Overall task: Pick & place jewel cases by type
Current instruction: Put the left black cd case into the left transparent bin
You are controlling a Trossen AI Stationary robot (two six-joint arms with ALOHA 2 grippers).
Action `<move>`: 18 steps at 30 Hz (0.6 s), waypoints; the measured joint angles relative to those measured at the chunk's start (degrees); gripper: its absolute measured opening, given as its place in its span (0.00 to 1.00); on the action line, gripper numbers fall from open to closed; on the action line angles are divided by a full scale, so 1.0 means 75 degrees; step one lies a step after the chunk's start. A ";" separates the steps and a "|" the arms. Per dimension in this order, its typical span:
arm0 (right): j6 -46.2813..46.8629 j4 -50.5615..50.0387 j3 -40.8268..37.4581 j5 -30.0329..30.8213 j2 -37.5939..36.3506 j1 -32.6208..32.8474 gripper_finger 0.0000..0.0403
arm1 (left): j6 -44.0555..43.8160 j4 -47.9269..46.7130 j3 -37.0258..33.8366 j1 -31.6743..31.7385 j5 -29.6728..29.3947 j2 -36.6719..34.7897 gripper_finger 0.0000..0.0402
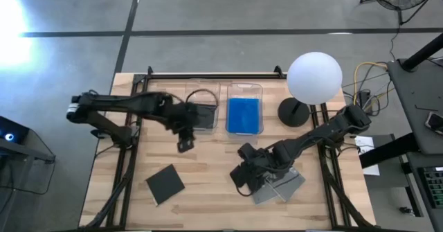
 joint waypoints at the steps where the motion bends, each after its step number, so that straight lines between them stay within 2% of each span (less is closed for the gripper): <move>1: -0.0032 0.0026 -0.0025 -0.0080 0.0000 0.0007 0.57 | -0.0202 -0.0056 -0.0180 -0.0175 0.0015 -0.0107 0.36; 10: -0.0433 0.1103 -0.0302 -0.0240 0.0003 -0.0048 0.57 | -0.2025 -0.0005 -0.1736 -0.2669 0.0027 -0.0809 0.36; 18: -0.0850 0.2990 -0.0658 -0.1525 0.0418 -0.0274 0.57 | -0.4402 0.0057 -0.3002 -0.4661 0.0054 -0.0875 0.36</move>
